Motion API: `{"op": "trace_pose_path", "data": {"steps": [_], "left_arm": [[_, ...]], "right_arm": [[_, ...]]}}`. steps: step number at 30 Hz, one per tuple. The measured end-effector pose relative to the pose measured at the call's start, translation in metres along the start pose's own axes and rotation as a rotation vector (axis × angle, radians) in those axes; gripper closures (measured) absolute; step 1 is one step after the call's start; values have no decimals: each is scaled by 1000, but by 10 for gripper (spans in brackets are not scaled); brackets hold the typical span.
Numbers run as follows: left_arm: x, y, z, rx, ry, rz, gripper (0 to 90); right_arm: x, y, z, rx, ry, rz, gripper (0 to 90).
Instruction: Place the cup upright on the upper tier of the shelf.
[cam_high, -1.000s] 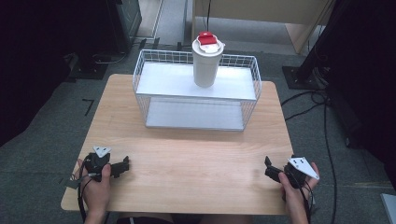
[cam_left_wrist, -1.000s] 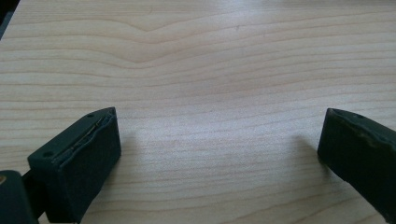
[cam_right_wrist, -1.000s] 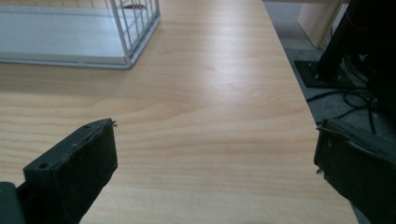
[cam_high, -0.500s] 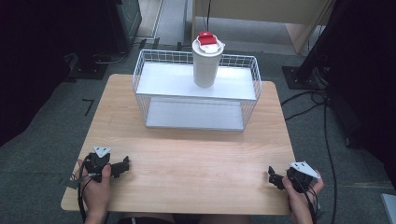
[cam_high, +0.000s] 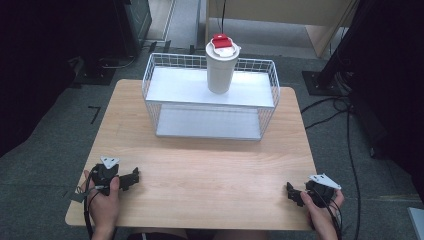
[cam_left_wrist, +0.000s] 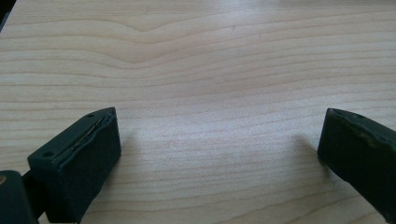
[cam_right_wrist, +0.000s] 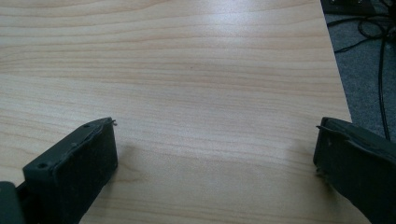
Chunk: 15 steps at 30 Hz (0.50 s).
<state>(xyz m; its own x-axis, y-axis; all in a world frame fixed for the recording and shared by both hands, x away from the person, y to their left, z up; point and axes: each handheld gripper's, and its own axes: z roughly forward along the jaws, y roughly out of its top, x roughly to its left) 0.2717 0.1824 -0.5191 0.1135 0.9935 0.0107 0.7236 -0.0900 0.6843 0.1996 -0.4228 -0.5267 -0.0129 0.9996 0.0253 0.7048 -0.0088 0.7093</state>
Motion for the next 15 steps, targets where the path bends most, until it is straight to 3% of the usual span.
{"op": "trace_pose_path", "data": {"steps": [15], "left_arm": [[-1,0,0,-2,4,-7,0]], "right_arm": [[0,0,0,-1,1,1,0]]}}
